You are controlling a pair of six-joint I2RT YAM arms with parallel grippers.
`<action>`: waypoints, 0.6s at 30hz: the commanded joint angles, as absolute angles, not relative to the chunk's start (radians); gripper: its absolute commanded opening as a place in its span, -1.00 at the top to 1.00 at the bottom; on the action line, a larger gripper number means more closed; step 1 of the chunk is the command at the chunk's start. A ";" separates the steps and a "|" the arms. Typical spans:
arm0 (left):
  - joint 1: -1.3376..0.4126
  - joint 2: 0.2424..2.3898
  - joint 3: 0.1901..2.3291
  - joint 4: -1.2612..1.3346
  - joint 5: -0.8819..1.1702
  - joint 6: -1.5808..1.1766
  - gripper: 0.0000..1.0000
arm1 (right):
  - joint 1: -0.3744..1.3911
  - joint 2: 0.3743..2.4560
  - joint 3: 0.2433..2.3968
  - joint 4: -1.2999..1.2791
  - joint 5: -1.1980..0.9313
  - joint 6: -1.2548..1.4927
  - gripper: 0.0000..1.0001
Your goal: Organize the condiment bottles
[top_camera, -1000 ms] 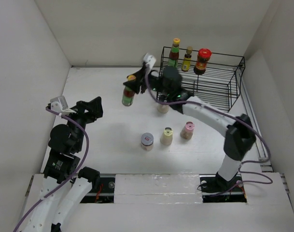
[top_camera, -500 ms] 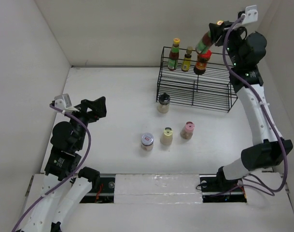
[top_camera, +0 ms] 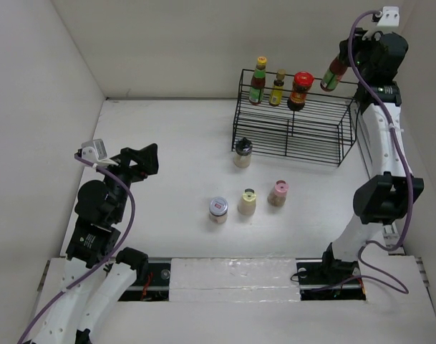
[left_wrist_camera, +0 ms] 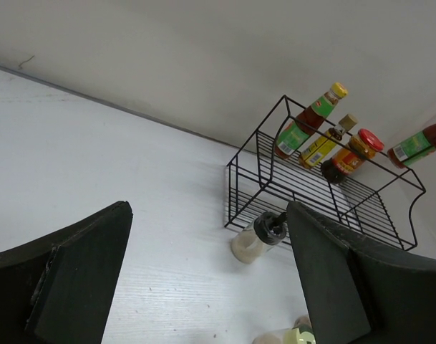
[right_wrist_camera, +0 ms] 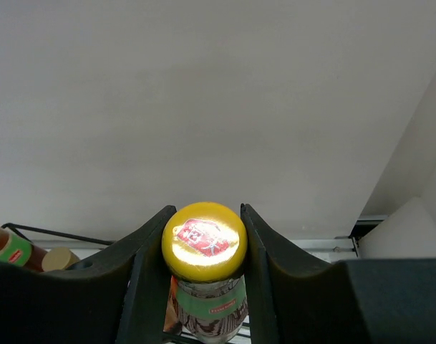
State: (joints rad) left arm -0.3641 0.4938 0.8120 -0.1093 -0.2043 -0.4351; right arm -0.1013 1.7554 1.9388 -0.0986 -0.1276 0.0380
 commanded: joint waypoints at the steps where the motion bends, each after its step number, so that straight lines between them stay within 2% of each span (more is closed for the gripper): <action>1: -0.359 0.495 0.830 -0.067 -0.189 -0.425 -0.71 | -0.117 1.741 2.046 0.031 -0.144 0.046 0.51; 8: -0.359 0.495 0.830 -0.067 -0.189 -0.425 -0.71 | -0.126 1.776 2.068 0.031 -0.123 0.046 0.51; 18: -0.359 0.505 0.830 -0.067 -0.178 -0.425 -0.71 | -0.135 1.809 1.948 0.021 -0.146 0.046 0.51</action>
State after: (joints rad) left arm -0.3641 0.4965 0.8120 -0.1093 -0.1902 -0.4351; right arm -0.1261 1.8153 1.9453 -0.1047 -0.1314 0.0383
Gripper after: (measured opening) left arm 0.851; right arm 0.441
